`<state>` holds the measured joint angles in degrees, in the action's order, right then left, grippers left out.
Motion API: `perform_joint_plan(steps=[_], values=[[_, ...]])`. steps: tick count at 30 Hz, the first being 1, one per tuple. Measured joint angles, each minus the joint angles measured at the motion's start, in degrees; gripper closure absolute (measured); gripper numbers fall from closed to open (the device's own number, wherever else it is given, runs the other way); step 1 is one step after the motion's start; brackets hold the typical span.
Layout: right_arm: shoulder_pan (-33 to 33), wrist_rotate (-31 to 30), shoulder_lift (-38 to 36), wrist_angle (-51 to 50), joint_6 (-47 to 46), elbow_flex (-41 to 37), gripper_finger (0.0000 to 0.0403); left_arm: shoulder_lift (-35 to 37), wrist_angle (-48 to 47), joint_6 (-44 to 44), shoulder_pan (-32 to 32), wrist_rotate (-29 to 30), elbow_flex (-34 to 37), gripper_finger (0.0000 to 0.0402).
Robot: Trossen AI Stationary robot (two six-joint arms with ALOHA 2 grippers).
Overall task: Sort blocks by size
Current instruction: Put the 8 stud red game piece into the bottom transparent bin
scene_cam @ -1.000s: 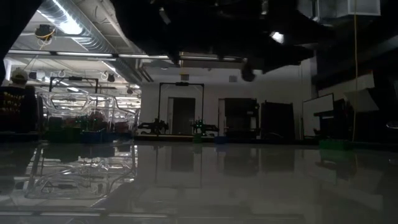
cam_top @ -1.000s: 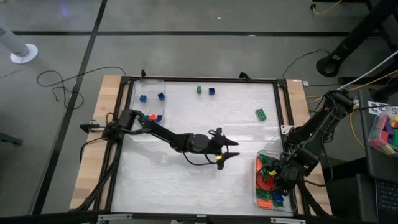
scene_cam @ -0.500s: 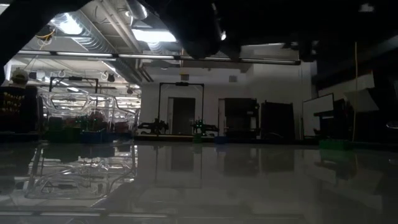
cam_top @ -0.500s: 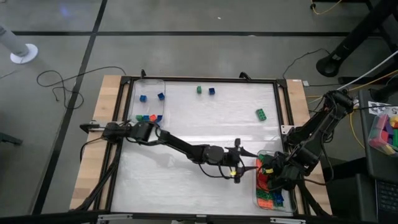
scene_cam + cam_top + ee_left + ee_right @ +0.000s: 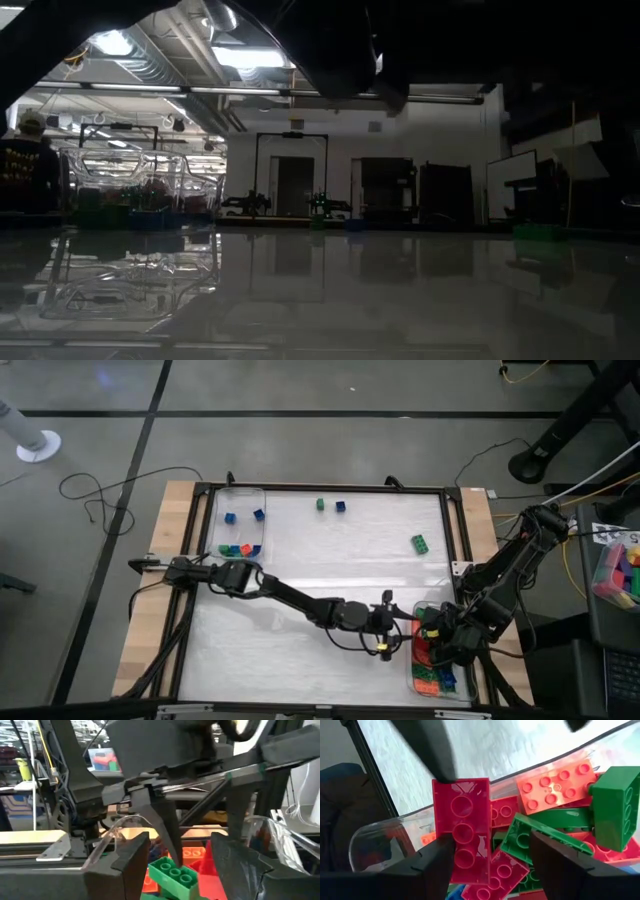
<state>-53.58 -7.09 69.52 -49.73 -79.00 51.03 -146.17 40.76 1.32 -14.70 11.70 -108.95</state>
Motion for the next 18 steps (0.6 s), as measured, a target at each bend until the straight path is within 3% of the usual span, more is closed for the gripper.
perform_joint_plan(steps=[18], values=[[0.0, -1.5, 0.0, -0.2, -0.1, 0.0, 0.0155, 0.0, -6.7, -0.5, -1.0, -0.1, 0.0, 0.0204]])
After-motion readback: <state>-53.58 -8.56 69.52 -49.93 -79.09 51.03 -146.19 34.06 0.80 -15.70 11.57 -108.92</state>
